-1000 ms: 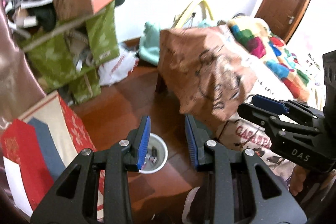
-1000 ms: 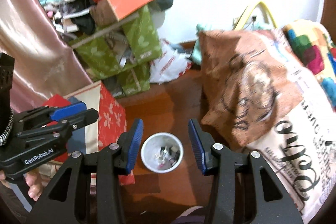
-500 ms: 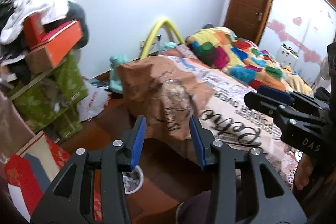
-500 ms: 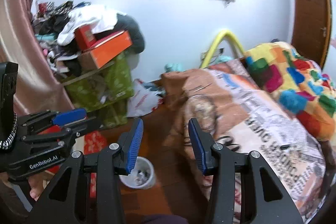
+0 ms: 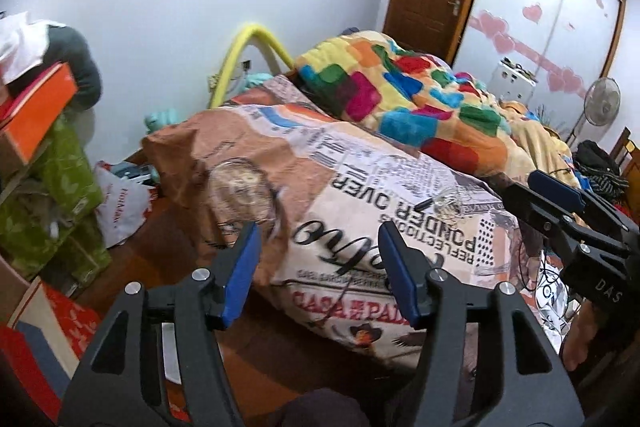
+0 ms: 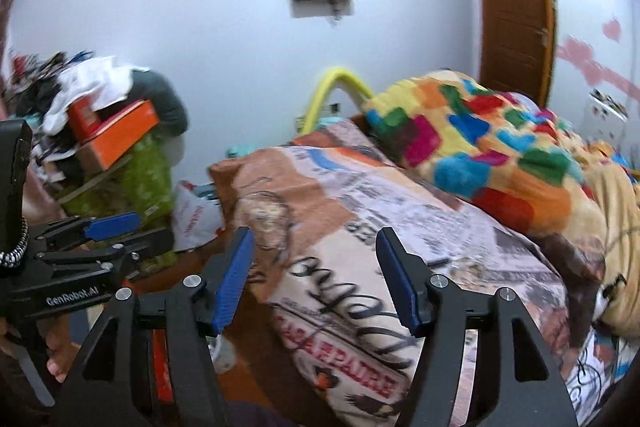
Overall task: Collect trash
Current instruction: 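Move both open tools back over the white earphones on the bed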
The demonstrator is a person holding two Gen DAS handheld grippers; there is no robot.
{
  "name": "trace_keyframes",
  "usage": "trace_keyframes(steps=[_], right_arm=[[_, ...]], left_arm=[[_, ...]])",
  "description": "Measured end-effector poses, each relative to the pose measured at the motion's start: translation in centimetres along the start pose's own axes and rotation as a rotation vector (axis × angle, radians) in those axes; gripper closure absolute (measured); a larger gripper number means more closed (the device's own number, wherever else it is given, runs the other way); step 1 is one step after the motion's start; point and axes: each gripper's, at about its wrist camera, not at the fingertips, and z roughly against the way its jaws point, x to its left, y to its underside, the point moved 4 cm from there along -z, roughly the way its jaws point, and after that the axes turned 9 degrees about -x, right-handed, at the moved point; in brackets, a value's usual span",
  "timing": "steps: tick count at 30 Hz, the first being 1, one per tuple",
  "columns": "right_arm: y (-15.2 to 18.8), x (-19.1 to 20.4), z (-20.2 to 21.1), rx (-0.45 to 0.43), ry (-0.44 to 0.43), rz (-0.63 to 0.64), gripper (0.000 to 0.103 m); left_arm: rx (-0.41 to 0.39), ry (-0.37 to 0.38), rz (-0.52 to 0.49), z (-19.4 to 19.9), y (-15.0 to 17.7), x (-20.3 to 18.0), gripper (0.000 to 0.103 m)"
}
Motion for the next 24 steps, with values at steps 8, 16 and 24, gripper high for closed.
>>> trace_keyframes(steps=[8,16,24], right_arm=[[1.8,-9.5,-0.8,0.067,0.126,-0.139,0.044],[4.4,-15.8,-2.8,0.159,0.198,-0.206,0.044],[8.1,-19.8,-6.8,0.273,0.22,-0.271,0.044]], left_arm=[[0.07,0.068,-0.028,-6.1,-0.3,-5.0,0.043],[0.162,0.128,-0.086,-13.4,0.5,-9.0,0.043],[0.26,0.194,-0.171,-20.7,2.7,-12.6,0.043]])
